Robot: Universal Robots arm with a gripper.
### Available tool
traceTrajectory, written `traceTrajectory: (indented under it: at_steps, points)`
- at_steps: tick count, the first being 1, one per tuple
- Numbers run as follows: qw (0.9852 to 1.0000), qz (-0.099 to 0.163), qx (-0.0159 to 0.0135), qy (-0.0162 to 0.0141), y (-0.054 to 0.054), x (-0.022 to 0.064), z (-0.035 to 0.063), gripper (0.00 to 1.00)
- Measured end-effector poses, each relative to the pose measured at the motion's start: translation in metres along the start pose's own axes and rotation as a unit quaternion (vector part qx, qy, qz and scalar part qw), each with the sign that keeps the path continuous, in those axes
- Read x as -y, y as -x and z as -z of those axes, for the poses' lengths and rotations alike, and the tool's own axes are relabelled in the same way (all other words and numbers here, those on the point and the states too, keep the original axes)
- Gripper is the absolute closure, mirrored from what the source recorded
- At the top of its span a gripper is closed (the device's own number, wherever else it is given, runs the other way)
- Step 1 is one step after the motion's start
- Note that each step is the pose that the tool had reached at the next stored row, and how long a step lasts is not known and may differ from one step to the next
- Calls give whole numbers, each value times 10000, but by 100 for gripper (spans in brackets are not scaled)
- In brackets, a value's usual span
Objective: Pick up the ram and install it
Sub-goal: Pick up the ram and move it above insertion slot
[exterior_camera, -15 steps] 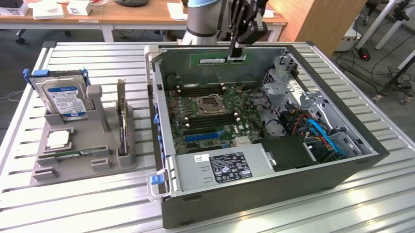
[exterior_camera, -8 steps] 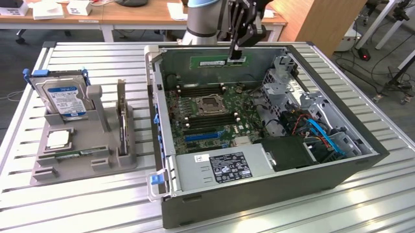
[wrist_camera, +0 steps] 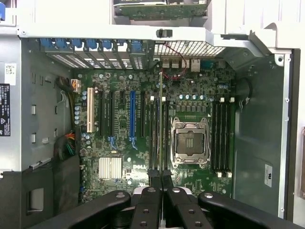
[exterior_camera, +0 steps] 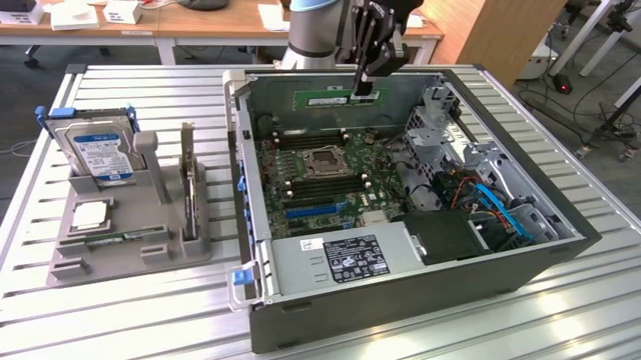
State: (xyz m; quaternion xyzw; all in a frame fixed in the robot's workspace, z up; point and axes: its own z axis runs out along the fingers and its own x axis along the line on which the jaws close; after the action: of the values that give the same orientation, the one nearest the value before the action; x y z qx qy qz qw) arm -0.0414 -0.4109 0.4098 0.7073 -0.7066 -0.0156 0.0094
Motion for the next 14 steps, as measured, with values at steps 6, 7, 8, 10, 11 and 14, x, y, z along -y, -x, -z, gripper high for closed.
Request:
traceTrajectory:
  at_steps: [6,7,8,10,11,14]
  points:
    - [10000,-1,1,4,0,27,-1,89]
    - [10000,-1,1,9,0,48,-1,89]
    - [10000,-1,0,12,0,65,0,89]
    - [10000,0,0,18,0,99,0,89]
    - [10000,0,0,20,-1,115,0,89]
    - [10000,0,0,22,0,128,1,89]
